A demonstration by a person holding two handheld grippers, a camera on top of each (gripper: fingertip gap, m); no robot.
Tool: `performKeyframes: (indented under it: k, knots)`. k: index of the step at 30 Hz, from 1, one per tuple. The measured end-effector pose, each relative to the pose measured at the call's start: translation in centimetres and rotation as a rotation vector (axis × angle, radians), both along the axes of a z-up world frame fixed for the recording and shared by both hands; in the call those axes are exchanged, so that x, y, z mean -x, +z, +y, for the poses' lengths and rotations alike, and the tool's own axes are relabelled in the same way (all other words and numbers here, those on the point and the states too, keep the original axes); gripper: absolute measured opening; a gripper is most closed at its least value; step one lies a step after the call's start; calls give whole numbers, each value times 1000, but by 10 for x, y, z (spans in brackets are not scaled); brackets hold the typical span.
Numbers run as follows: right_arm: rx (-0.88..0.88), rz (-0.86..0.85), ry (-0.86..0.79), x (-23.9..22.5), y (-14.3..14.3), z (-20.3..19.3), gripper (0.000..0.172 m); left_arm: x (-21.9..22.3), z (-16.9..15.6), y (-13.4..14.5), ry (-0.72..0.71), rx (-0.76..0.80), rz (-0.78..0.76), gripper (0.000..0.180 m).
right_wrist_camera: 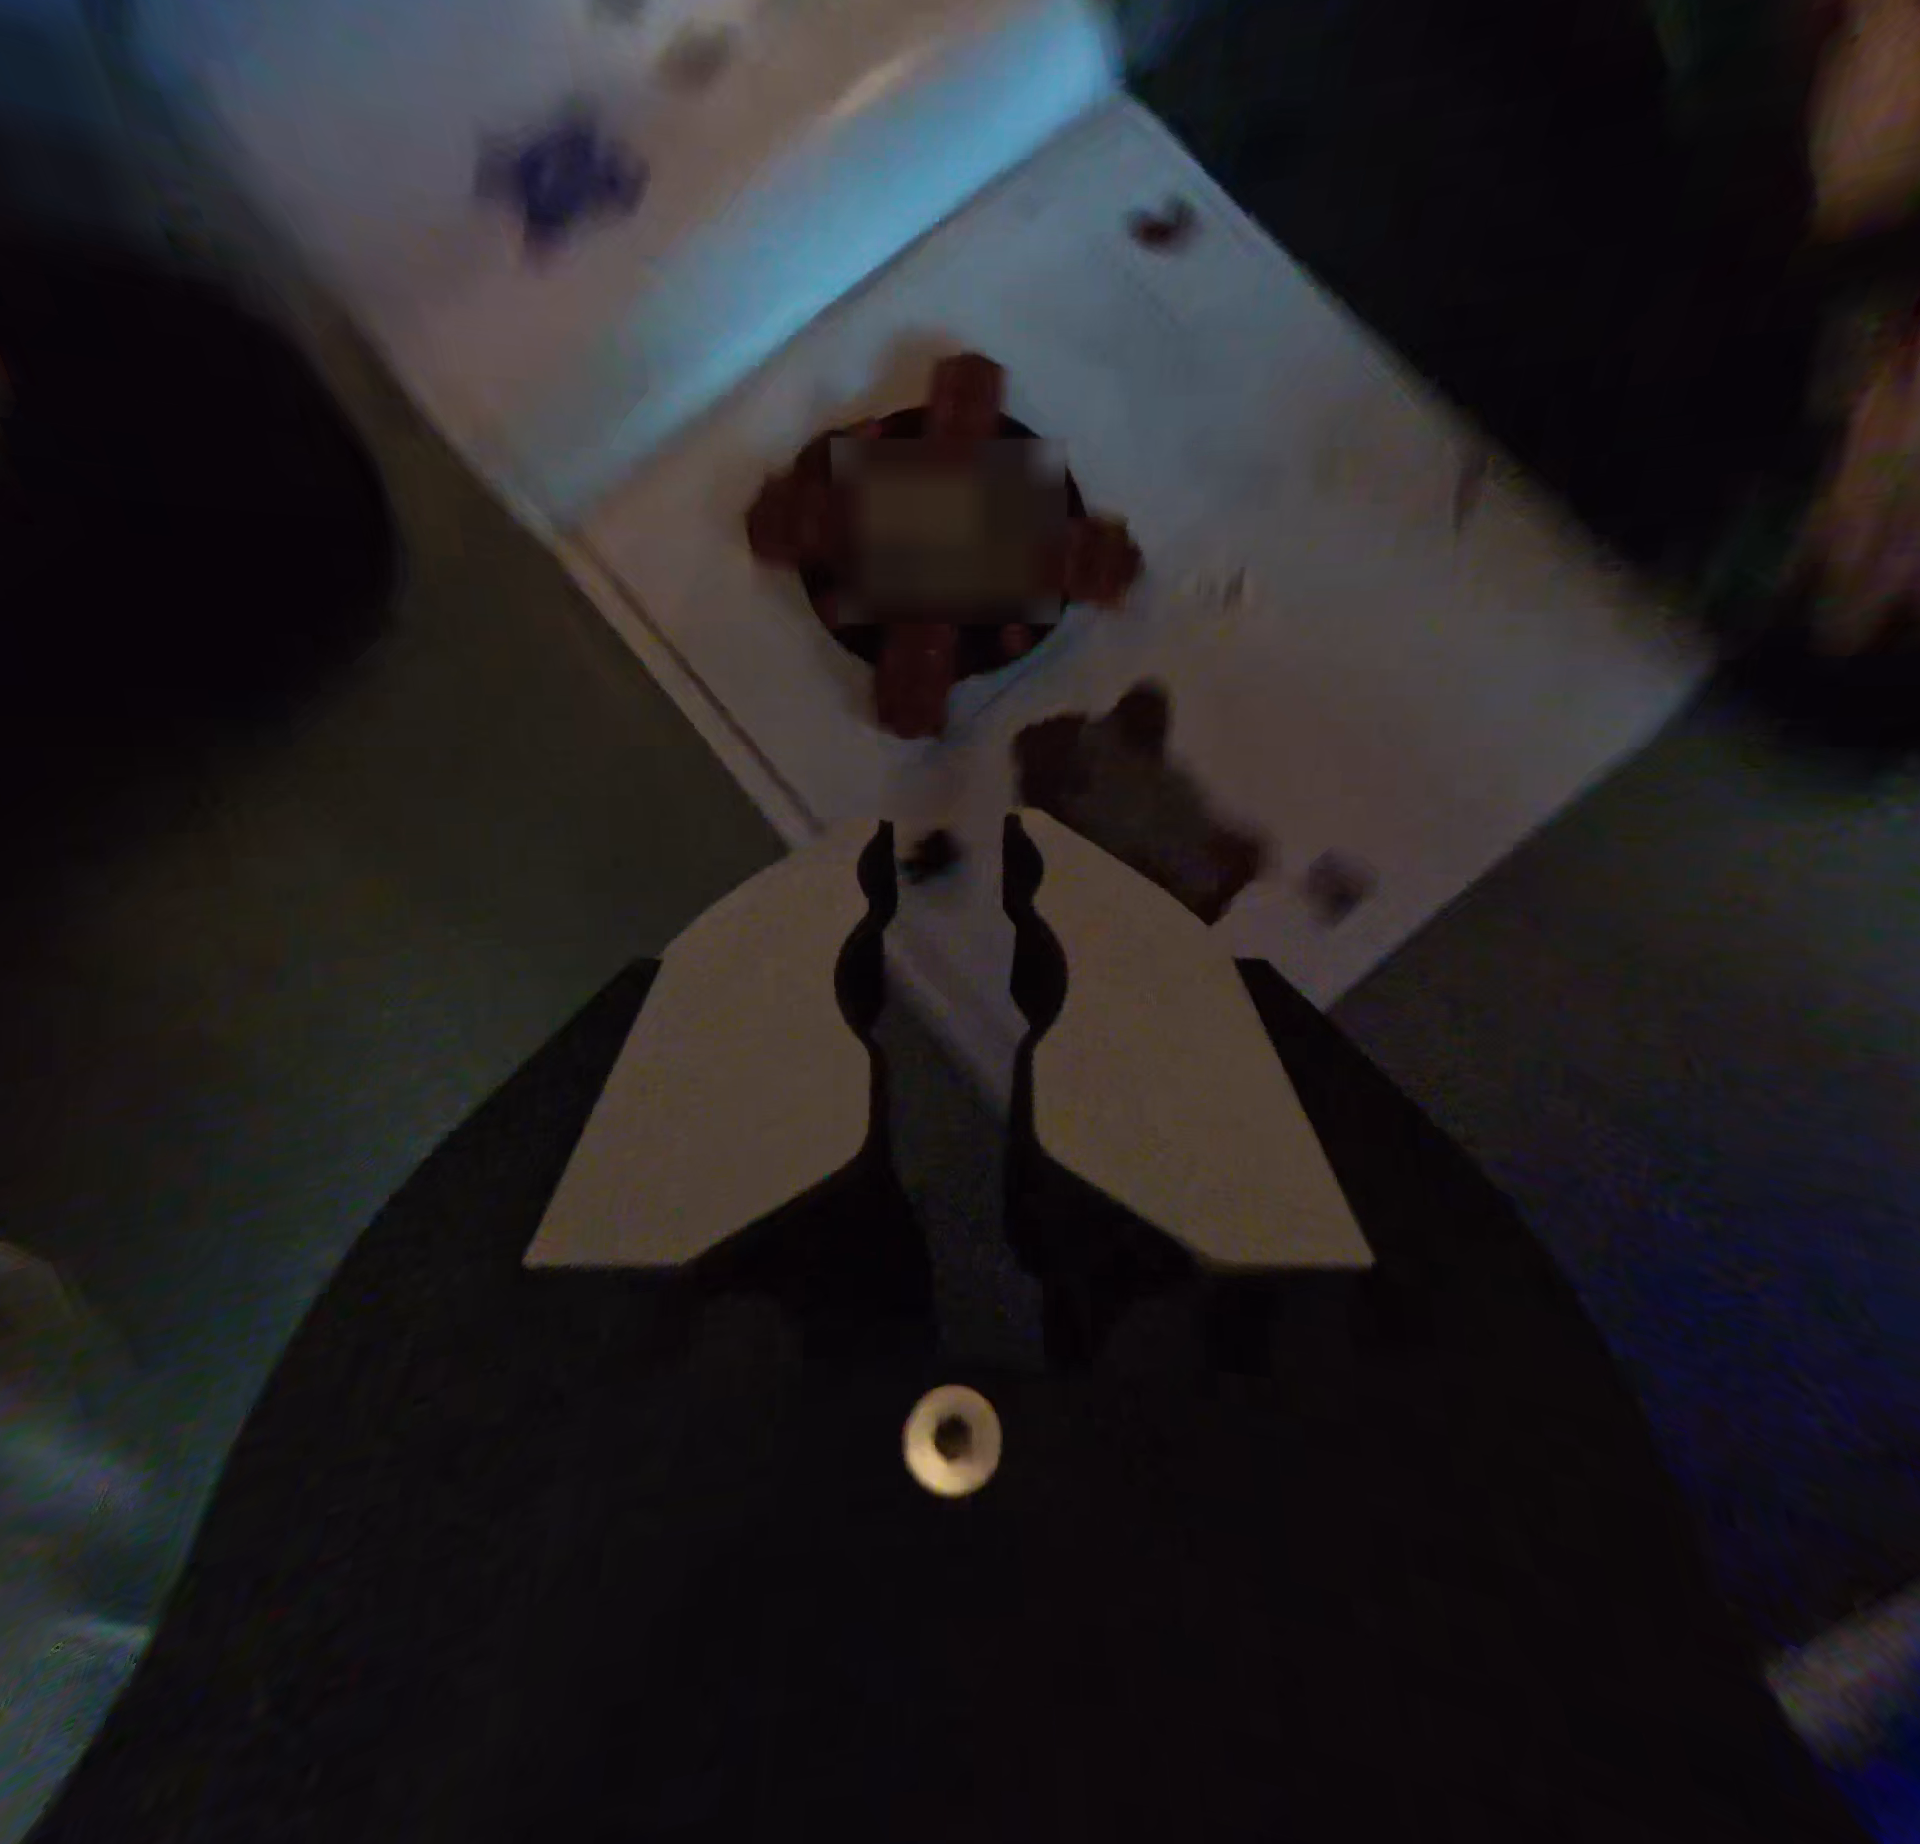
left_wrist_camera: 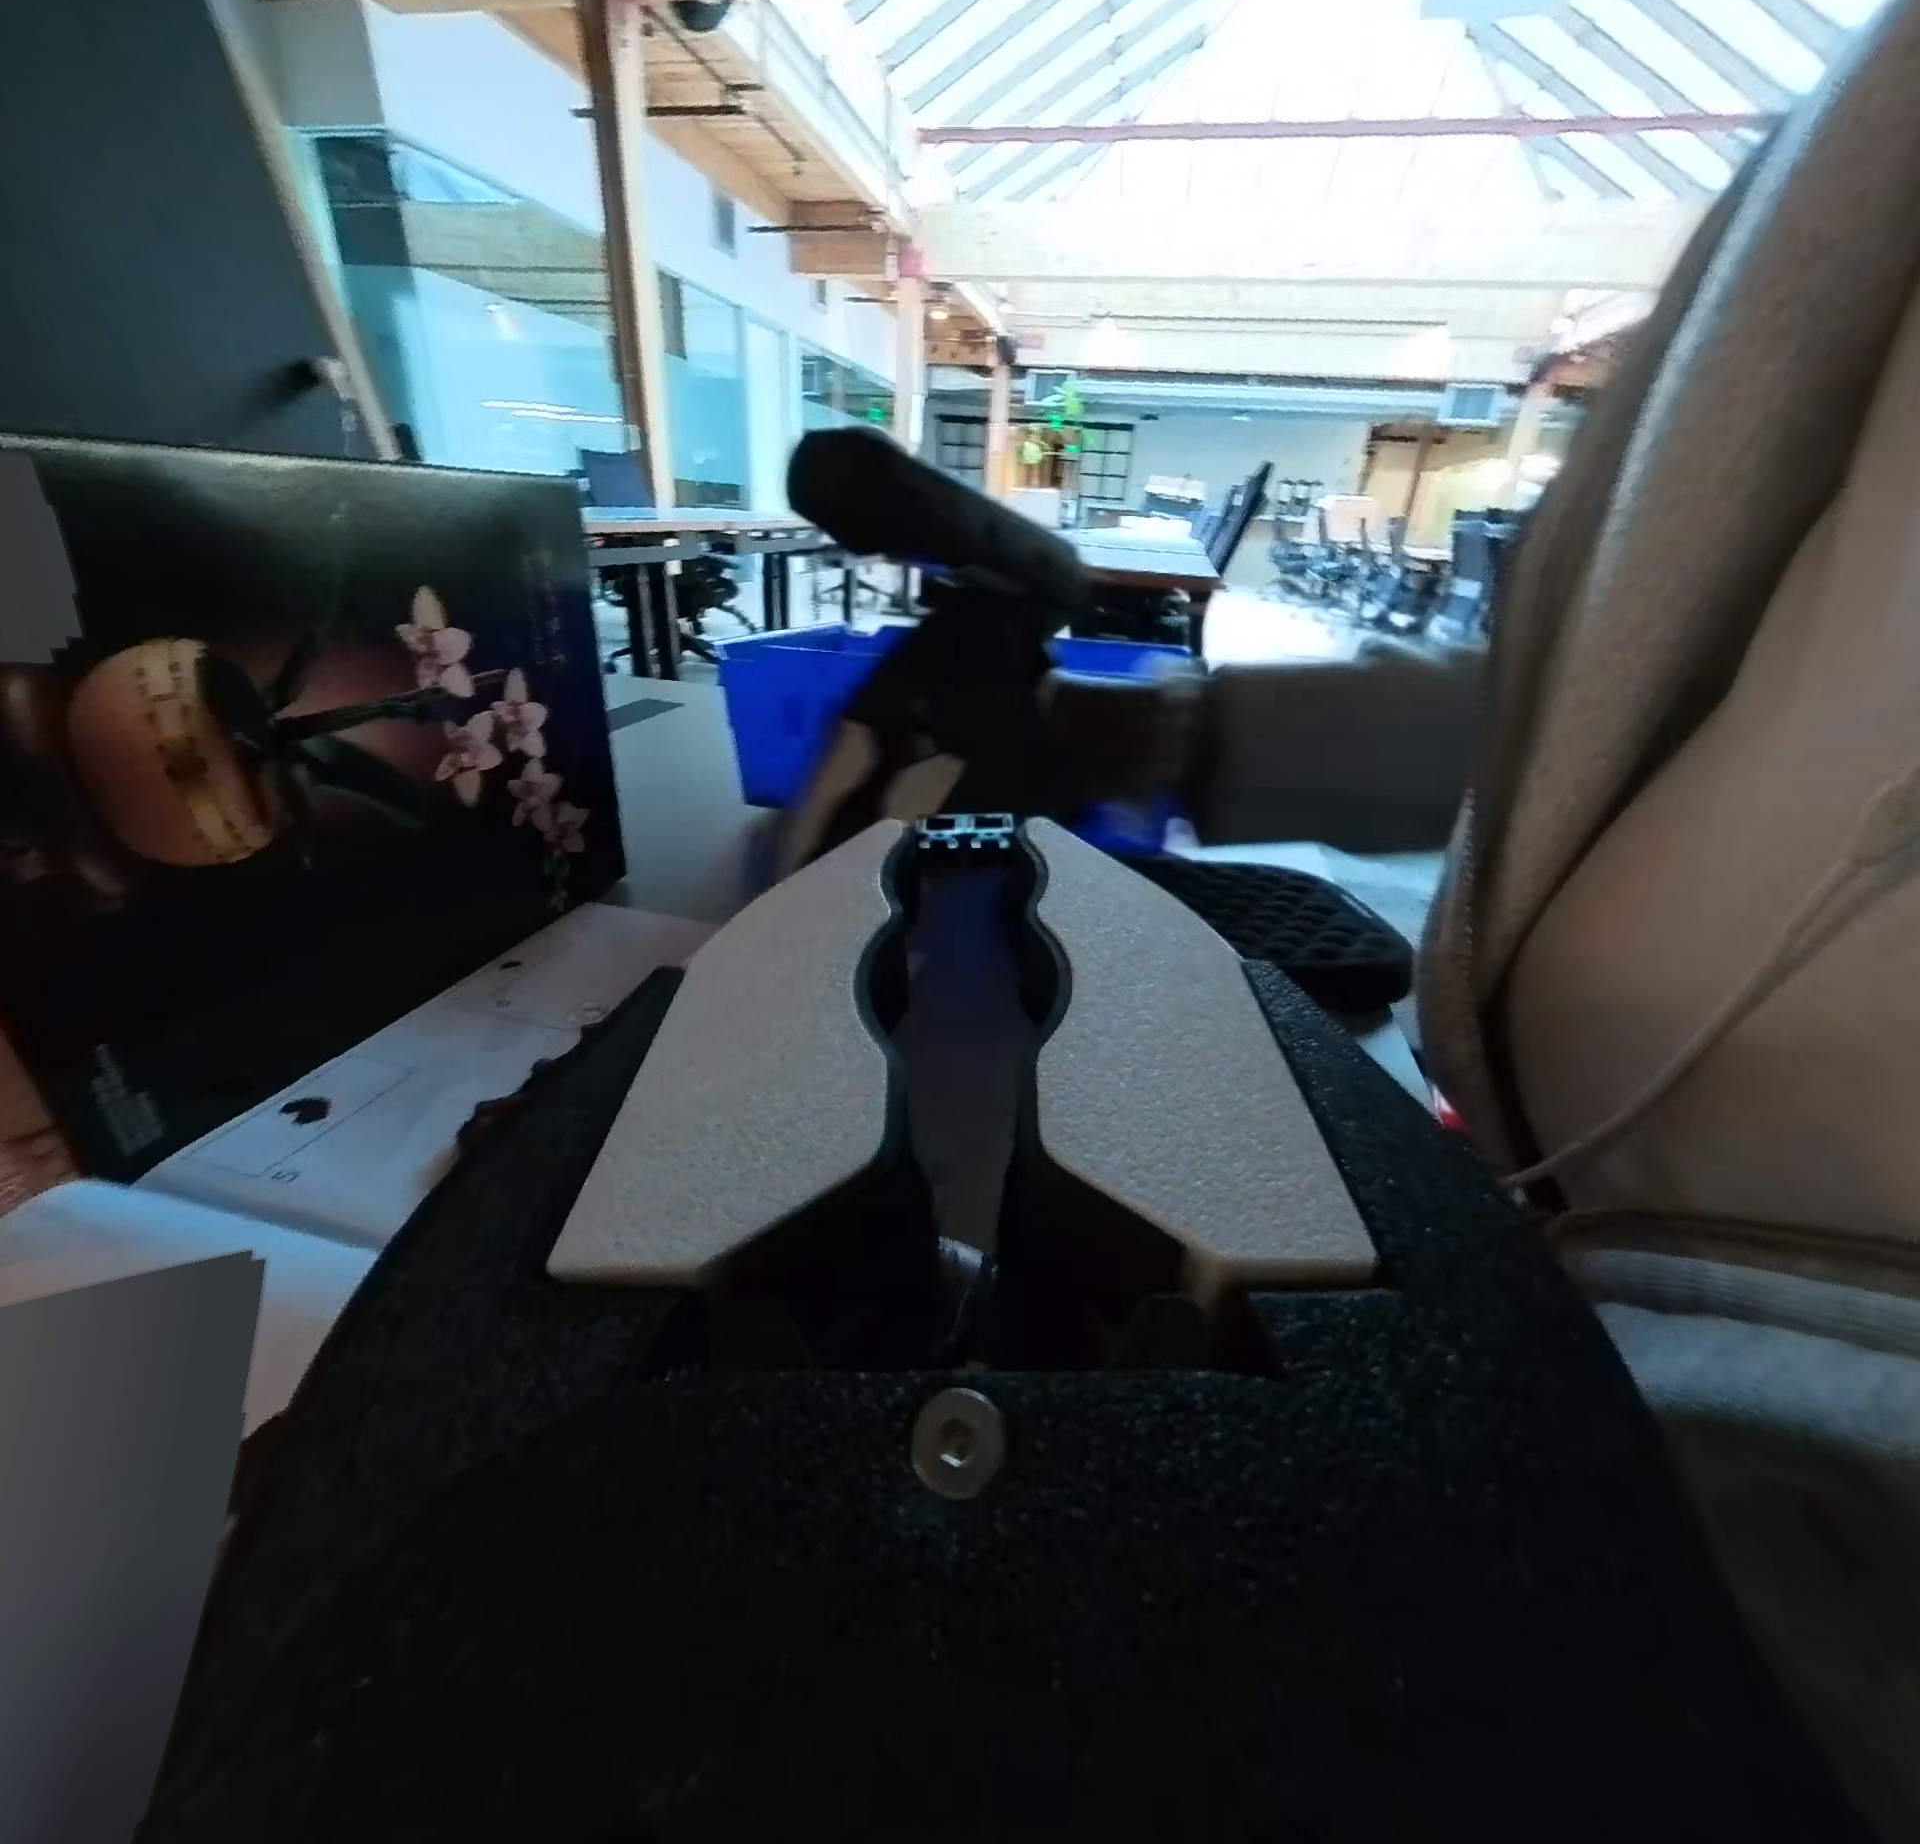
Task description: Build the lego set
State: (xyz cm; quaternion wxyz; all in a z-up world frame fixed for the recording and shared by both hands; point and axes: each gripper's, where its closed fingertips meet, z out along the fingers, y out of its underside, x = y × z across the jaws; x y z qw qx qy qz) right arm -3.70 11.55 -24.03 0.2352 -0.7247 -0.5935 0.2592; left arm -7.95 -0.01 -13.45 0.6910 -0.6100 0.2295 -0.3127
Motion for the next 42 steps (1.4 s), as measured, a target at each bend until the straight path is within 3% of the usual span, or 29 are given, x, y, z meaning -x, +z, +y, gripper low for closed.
performKeyframes:
  k: [3,6,11,14,18,32,34,40,42]
  knots:
    - [169,47,-226,-7,-8,-16,24,4,4,-1,20,24,-19,16]
    - [51,20,-318,-9,-18,-13,23,3,5,-3,6,37,-34,16]
    - [-51,-44,-335,-4,-29,-4,15,0,4,-4,-9,40,-30,16]
    - [-105,-111,-251,-12,-29,-2,12,0,3,-4,-15,38,-31,16]
    - [-218,-132,-71,-18,-20,-1,29,0,3,-4,-24,45,-34,16]
    - [-173,-79,147,0,-29,-3,5,-10,2,-11,-85,76,18,16]
    - [-159,-50,193,0,-16,-10,5,-11,3,-13,-90,94,20,16]
    - [-118,169,519,15,80,-82,5,-15,4,-17,-117,123,38,16]
    - [-138,150,584,19,92,-98,5,-16,4,-18,-115,119,51,16]
